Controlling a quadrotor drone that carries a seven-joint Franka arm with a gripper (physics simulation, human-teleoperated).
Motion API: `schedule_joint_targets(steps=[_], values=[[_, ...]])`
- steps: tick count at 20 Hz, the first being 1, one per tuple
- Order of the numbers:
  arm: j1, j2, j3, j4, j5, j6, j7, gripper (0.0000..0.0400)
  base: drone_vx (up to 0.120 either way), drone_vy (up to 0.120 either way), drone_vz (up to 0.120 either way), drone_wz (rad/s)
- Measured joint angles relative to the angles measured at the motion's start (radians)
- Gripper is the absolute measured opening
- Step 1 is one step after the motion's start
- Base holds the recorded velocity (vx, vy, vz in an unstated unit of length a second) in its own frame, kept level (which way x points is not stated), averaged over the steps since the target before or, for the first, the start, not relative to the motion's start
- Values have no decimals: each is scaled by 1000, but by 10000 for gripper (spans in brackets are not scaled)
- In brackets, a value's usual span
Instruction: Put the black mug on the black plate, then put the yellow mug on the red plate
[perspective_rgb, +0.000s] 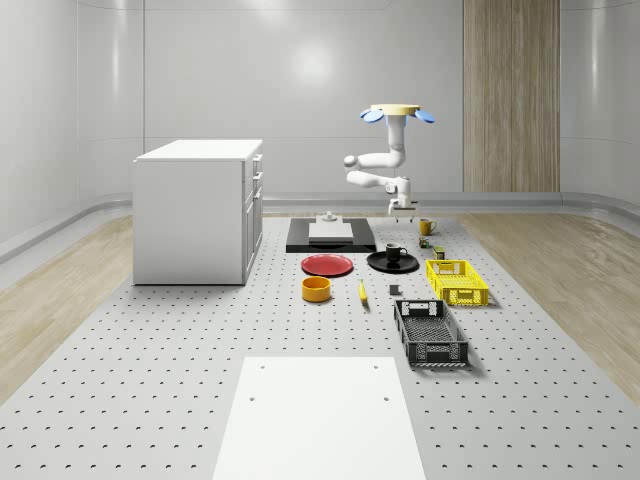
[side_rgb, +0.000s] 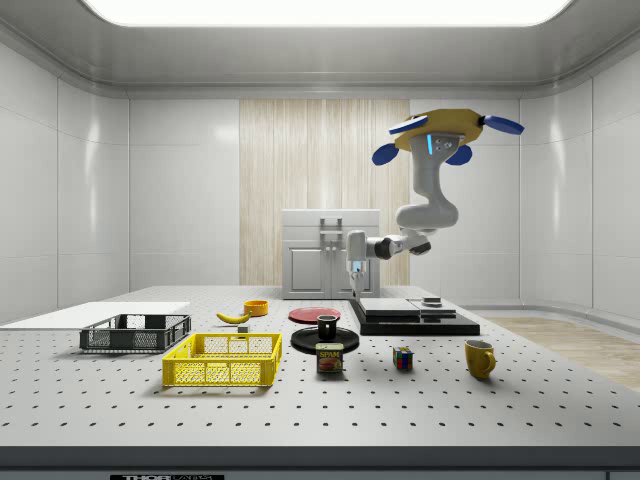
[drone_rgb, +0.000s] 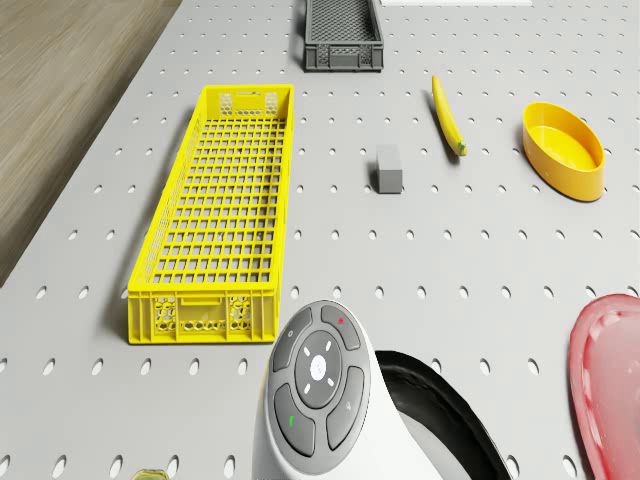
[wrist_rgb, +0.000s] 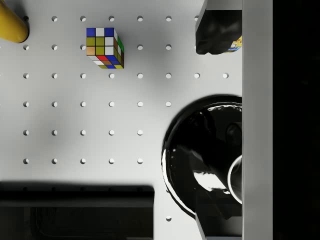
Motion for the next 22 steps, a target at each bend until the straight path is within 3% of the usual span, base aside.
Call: schedule_joint_targets(steps=[22], values=[[6,9,-2,-1,-5,-9,-4,400,-120,120,5,0]])
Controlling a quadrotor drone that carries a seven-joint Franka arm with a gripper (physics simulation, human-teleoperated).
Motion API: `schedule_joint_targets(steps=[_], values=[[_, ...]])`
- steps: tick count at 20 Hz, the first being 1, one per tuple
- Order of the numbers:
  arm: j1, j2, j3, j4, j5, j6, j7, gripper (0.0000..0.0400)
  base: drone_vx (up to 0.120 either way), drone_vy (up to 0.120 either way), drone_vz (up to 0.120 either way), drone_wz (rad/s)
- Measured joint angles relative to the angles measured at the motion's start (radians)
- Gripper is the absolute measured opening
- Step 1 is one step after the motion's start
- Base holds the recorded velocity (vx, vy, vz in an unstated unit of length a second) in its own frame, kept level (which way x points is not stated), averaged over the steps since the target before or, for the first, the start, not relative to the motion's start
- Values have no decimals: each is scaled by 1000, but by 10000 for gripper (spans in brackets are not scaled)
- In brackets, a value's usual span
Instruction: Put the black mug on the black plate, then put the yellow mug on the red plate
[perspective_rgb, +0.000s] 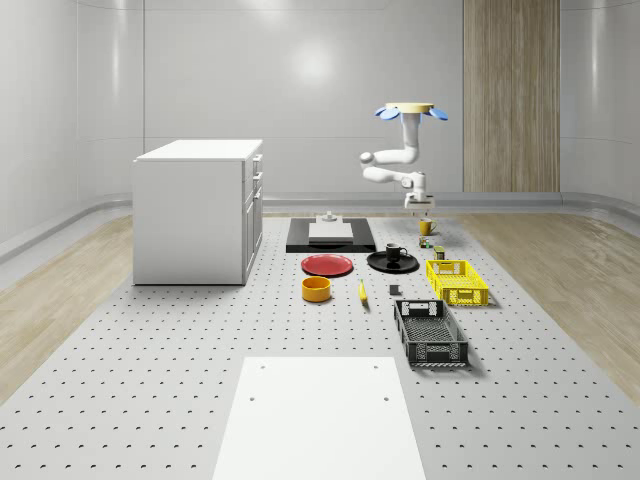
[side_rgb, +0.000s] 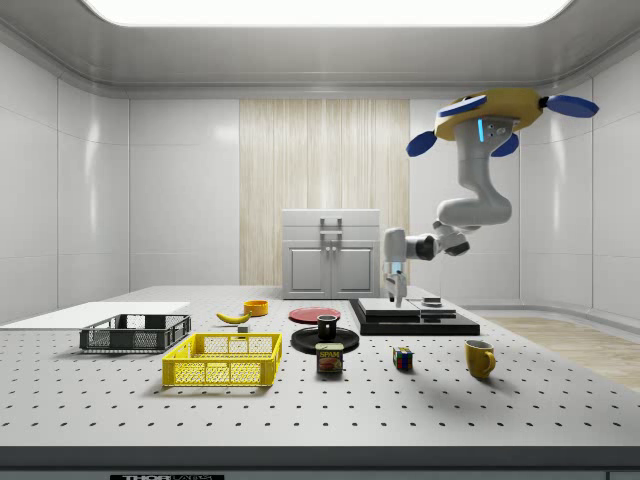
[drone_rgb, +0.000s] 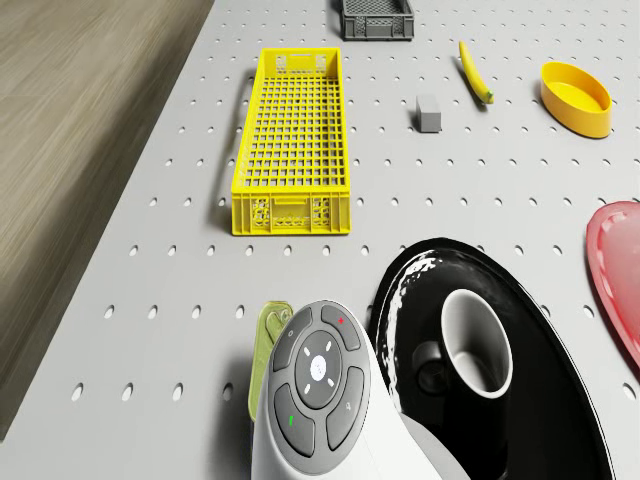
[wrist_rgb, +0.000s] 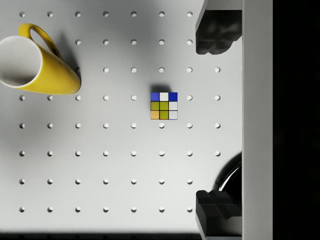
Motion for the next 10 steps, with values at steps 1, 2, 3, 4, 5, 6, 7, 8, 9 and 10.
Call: schedule_joint_targets(steps=[1,2,3,4,5,6,7,8,9,10], values=[[0,0,0,0,0,0,0,400,-120,120,0,0],[0,1,0,0,0,-1,0,400,-120,80,0,0],[1,1,0,0,-1,-1,-1,400,-120,0,0,0],[1,1,0,0,-1,-1,-1,400,-120,0,0,0],[1,2,0,0,-1,-2,-1,400,-120,0,0,0],[1,2,-1,0,-1,-2,-1,400,-120,0,0,0],[1,2,-1,0,-1,-2,-1,400,-120,0,0,0],[2,3,-1,0,-1,-3,-1,400,-120,0,-40,0],[2,3,-1,0,-2,-3,-1,400,-120,0,-120,0],[2,3,-1,0,-2,-3,-2,400,-120,0,-120,0]])
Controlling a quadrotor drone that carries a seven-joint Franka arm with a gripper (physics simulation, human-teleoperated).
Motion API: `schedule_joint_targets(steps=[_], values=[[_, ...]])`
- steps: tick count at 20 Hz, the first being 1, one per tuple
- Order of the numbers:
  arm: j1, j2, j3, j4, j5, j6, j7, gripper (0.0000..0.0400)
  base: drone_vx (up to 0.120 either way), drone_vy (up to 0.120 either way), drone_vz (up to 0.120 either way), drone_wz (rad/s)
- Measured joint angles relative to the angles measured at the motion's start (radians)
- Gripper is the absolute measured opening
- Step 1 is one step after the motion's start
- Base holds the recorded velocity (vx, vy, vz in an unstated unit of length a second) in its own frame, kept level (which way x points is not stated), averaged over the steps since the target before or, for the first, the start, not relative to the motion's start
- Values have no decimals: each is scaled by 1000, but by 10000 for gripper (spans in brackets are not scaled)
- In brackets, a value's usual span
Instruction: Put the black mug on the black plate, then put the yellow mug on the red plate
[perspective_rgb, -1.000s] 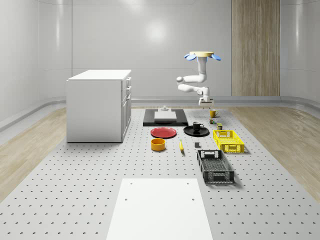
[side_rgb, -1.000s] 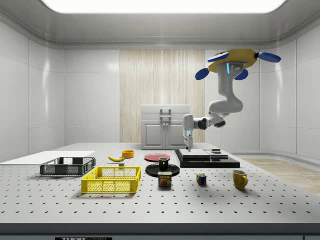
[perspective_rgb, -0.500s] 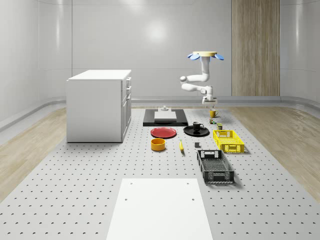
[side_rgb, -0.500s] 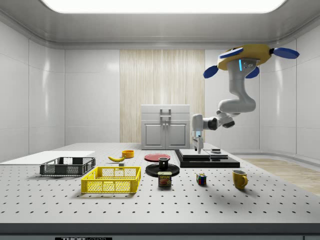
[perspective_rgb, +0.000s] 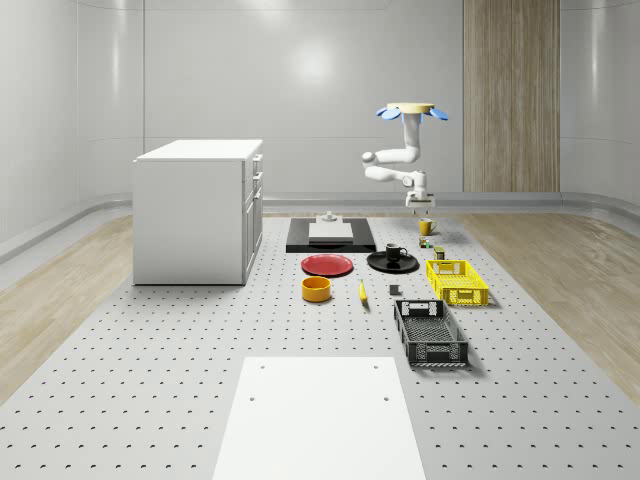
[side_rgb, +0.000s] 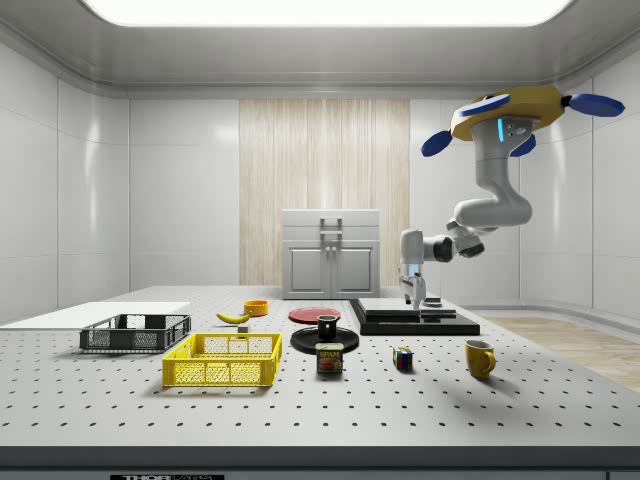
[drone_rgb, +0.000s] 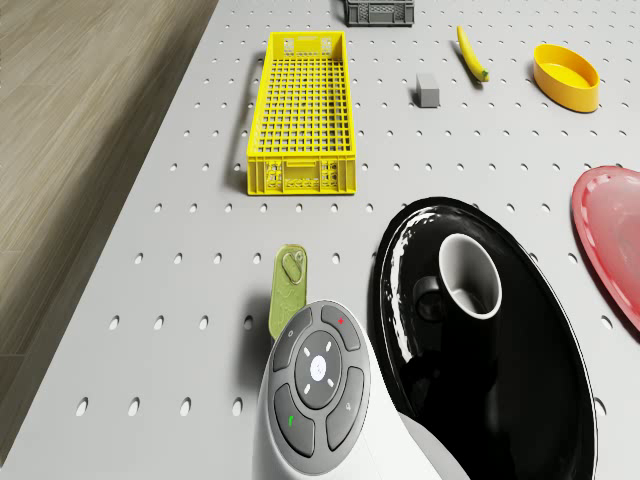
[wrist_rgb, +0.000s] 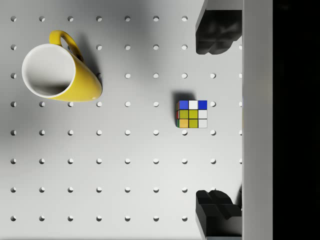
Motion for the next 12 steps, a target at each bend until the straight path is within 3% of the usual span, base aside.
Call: schedule_joint_targets(steps=[5,9,12], values=[[1,2,0,0,-1,-1,-1,400,-120,0,-112,0],[2,3,-1,0,-1,-3,-1,400,-120,110,0,0],[2,4,-1,0,-2,-3,-2,400,-120,13,0,0]])
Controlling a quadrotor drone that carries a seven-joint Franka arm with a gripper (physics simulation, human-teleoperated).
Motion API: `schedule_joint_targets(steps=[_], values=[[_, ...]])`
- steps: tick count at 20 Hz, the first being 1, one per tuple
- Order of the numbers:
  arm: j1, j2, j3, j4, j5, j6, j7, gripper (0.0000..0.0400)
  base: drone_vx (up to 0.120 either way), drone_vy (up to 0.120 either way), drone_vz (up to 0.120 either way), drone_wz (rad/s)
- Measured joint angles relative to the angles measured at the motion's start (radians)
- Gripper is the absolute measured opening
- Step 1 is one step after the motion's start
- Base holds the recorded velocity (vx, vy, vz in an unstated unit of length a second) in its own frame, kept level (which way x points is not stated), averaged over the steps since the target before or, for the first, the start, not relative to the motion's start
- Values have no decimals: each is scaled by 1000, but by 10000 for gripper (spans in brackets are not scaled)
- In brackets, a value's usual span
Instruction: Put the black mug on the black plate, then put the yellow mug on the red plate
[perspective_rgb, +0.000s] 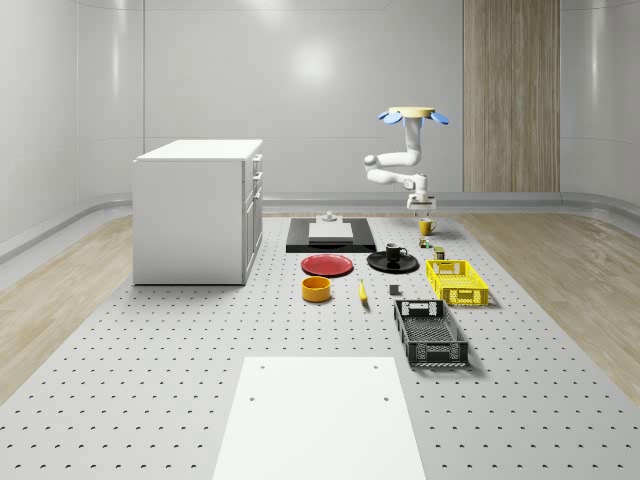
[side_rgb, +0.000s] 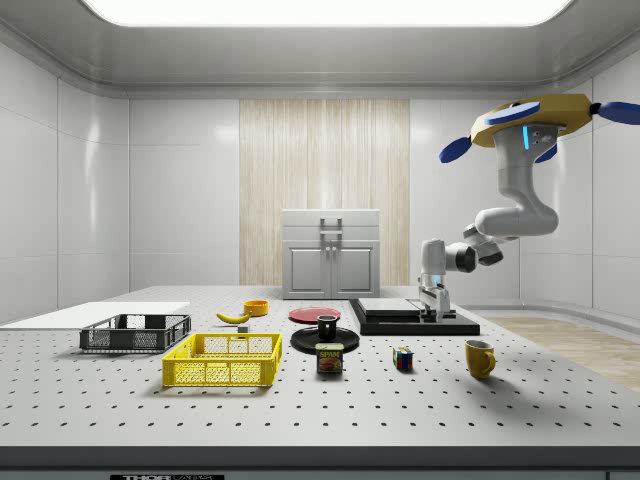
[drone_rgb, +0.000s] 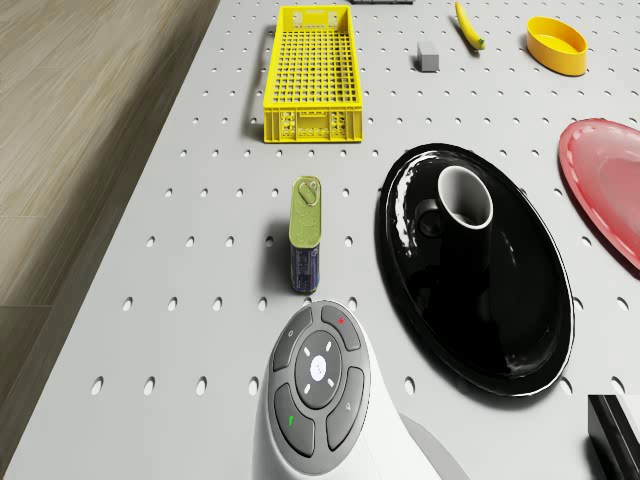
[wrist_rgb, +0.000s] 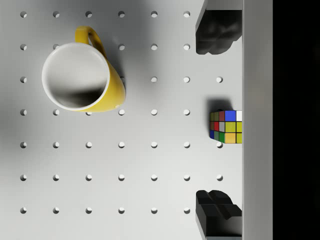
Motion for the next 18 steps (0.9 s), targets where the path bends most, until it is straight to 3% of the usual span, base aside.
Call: schedule_joint_targets(steps=[4,10,18], values=[[1,1,0,0,-1,-1,-1,400,-120,0,-10,0],[2,3,-1,0,-1,-2,-1,400,-120,0,-113,0],[3,4,-1,0,-2,-4,-2,400,-120,30,0,0]])
